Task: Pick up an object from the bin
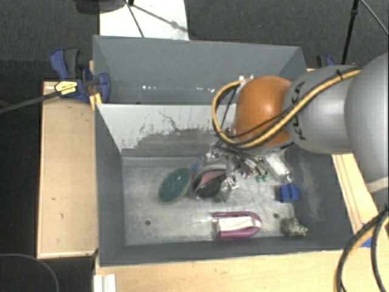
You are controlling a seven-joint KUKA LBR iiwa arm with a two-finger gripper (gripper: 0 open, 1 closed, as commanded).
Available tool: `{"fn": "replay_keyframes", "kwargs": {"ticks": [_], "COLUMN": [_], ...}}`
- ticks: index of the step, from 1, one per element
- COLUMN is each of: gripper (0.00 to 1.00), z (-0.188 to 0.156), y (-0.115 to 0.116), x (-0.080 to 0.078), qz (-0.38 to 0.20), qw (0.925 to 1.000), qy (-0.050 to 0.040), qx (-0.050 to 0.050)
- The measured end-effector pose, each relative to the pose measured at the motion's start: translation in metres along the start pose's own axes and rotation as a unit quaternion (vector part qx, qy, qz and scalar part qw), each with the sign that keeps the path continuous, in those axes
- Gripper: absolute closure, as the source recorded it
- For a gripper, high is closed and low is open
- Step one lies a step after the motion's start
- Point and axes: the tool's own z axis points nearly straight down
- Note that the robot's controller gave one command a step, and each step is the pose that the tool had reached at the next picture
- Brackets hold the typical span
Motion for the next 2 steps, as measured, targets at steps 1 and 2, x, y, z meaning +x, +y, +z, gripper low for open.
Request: {"fn": "replay_keyframes", "kwargs": {"ticks": [1, 2], "gripper": [1.0, 1.0], "z": [-0.003, -0.155], "y": [-0.001, 0.026], "x": [-0.003, -0.007], "qz": [0.001, -0.076], "qw": [1.0, 0.9971], "qy": [-0.0045, -0.0018], "qx": [0.001, 0.0]}}
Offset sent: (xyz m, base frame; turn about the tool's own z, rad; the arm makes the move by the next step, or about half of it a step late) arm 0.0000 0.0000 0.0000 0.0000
